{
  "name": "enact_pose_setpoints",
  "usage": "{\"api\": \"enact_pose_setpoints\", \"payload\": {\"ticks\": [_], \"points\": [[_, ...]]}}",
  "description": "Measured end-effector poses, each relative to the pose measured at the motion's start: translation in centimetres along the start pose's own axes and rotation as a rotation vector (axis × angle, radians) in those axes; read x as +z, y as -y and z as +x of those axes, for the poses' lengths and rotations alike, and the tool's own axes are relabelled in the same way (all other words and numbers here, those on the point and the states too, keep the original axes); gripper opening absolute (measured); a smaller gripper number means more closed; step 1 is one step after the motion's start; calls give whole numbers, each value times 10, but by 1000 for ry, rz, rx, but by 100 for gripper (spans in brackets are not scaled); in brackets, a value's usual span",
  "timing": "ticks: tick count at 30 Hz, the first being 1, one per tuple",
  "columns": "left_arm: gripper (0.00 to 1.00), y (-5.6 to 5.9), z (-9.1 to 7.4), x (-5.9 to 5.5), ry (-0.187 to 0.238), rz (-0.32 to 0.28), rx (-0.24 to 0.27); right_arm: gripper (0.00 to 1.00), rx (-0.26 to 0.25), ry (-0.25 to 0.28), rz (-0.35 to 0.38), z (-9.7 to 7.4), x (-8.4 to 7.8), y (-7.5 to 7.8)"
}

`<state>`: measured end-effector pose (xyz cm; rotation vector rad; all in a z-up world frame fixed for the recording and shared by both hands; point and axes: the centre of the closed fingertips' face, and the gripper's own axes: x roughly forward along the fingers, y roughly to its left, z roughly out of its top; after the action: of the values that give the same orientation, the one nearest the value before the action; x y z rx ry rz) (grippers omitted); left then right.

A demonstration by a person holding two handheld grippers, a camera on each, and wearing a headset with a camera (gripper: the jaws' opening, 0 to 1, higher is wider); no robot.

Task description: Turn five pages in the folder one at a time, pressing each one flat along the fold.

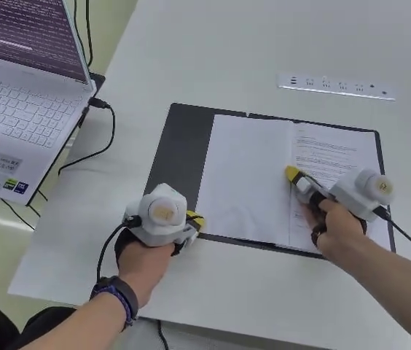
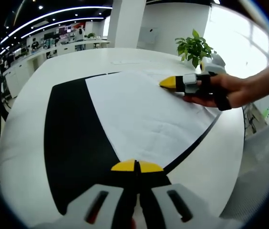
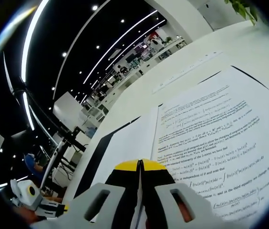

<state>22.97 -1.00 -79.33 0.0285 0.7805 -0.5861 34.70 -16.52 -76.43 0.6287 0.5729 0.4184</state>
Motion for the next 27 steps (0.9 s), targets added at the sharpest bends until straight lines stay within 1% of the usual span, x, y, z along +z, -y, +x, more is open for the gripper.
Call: {"api": "enact_pose_setpoints", "payload": {"ticks": [4,7,14,18,21,27], "points": [[0,0,0,0,-2,3,-2,0,0,-6,0,-7,-5,0],[0,0,0,0,-1,3,-1,0,6,-14,7,-13,-10,-1],[0,1,0,0,1,2,-3,0,24,-38,-4,-26,-24,-7],[0,1,0,0,1,4,-2,0,28,-40,-3,-32,-29,-8],[0,1,0,0,1,5,-3,0,32,-45,-7,-35,-33,-5],[0,1,0,0,0,8,-6,0,40,-63,-27,-40,-40,-3]]}}
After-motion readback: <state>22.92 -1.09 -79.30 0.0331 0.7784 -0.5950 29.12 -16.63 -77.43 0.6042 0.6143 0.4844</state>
